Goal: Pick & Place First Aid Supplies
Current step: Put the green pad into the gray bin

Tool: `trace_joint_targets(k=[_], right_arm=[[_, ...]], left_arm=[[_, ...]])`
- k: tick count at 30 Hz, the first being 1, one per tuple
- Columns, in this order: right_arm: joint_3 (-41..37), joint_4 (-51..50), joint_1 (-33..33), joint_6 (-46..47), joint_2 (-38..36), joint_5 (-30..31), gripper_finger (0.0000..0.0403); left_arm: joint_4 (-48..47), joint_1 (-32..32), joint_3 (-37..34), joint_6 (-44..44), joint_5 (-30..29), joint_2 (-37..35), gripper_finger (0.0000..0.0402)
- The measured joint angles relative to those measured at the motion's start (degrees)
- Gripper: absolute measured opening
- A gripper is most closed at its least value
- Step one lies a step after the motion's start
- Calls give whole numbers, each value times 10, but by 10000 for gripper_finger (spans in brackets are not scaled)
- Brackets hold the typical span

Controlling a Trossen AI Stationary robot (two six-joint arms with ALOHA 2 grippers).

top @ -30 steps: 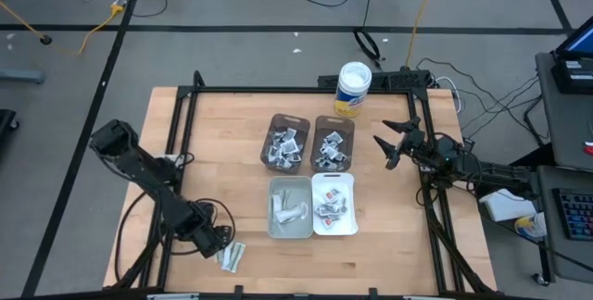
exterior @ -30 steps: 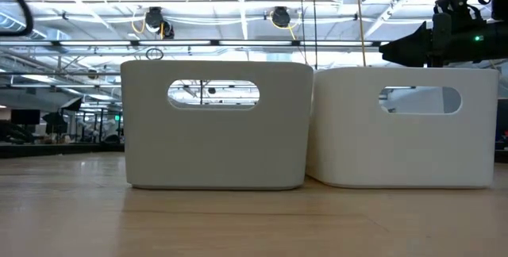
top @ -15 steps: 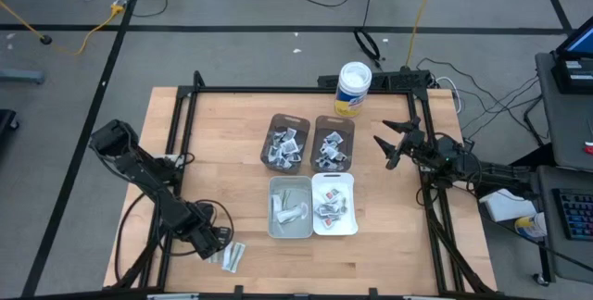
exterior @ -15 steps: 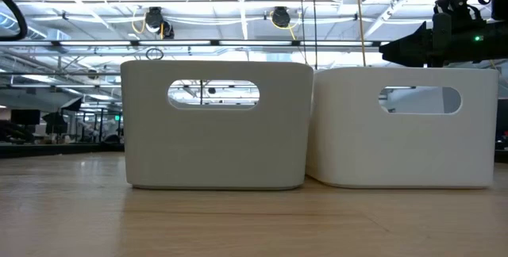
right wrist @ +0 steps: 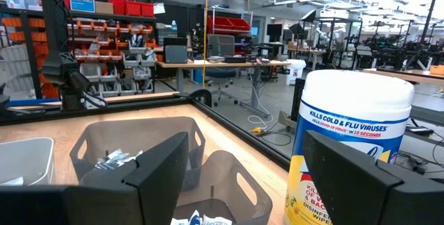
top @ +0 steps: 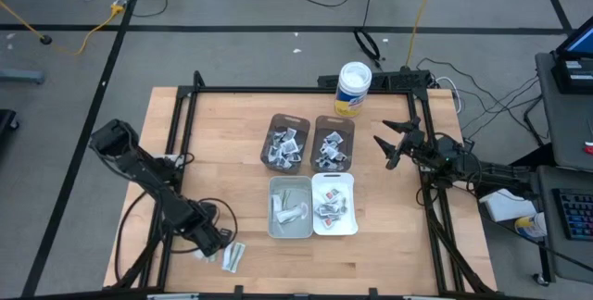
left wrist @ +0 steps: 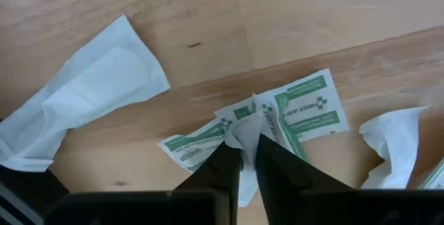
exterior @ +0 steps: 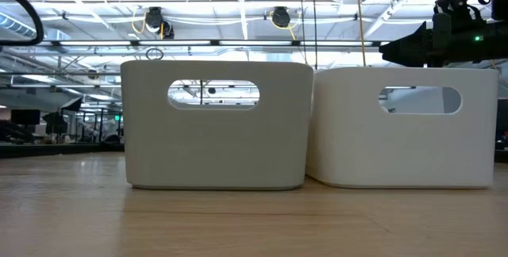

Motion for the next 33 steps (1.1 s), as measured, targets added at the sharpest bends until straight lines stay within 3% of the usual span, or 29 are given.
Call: trace_joint_targets(k=[11, 19, 24, 27, 33], right_arm=[[0, 0, 0, 0, 0, 0, 279], [0, 0, 0, 0, 0, 0, 279], [0, 0, 0, 0, 0, 0, 279], [0, 0, 0, 0, 0, 0, 279], [0, 0, 0, 0, 0, 0, 279]], left_arm=[[-15, 13, 5, 8, 24, -31, 16], [-158, 13, 63, 23, 19, -60, 4], [-231, 16, 104, 51, 19, -65, 20], [-238, 39, 132, 143, 20, -60, 23], [-264, 173, 246, 416, 17, 15, 6]])
